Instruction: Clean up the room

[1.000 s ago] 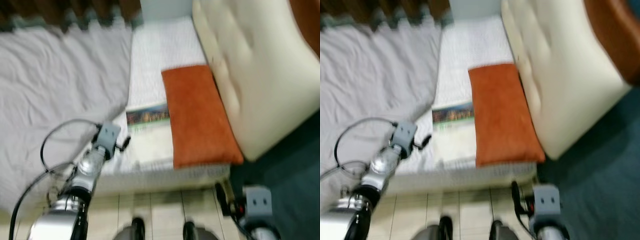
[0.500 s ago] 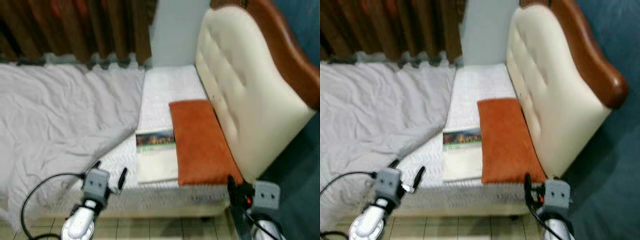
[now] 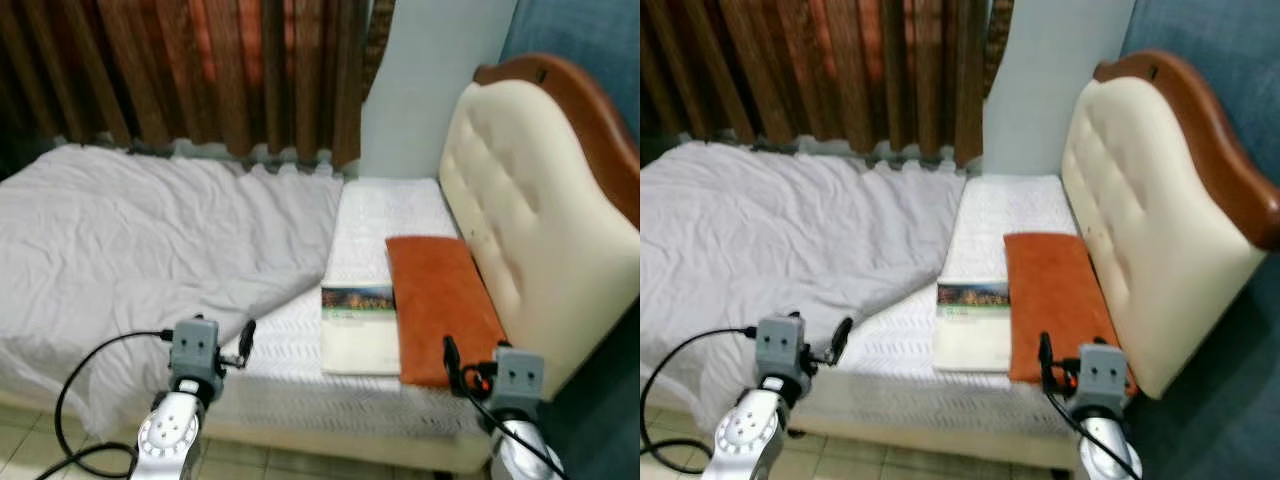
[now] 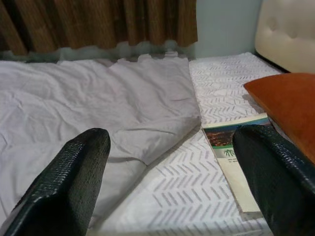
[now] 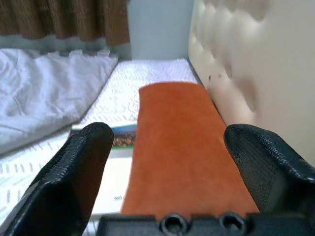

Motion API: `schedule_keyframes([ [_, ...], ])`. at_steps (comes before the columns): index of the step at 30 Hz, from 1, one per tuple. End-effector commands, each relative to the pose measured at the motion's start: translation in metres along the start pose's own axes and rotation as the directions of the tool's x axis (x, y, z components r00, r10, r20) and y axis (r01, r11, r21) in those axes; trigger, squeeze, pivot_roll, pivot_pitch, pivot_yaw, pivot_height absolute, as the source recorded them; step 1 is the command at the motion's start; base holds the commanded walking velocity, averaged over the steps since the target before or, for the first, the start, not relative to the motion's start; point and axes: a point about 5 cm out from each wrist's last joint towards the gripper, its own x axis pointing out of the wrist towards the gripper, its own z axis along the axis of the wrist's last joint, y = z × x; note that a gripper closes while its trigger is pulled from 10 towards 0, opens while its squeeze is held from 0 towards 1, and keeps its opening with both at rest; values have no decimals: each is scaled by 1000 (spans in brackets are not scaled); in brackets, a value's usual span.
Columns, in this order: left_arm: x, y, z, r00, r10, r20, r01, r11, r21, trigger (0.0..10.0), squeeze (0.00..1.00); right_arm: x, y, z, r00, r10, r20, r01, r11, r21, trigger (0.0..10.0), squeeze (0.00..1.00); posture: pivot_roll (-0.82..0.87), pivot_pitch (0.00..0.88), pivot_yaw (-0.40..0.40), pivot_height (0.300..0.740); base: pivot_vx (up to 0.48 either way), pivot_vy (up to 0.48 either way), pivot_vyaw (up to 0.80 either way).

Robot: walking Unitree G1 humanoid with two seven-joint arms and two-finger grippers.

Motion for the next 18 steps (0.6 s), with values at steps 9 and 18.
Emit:
schedule_keyframes([
  [9,-6,1,7,998,-46,41,45,999,25,10000,0,-2,-10,11,993,-69,100,75,996,-57,10000,0,-1,0,-45,740,0,458,0],
  [18,-3,8,6,999,42,-6,-42,997,-69,10000,0,8,16,10,993,100,68,-99,995,-11,10000,0,22,0,-59,740,0,461,0],
])
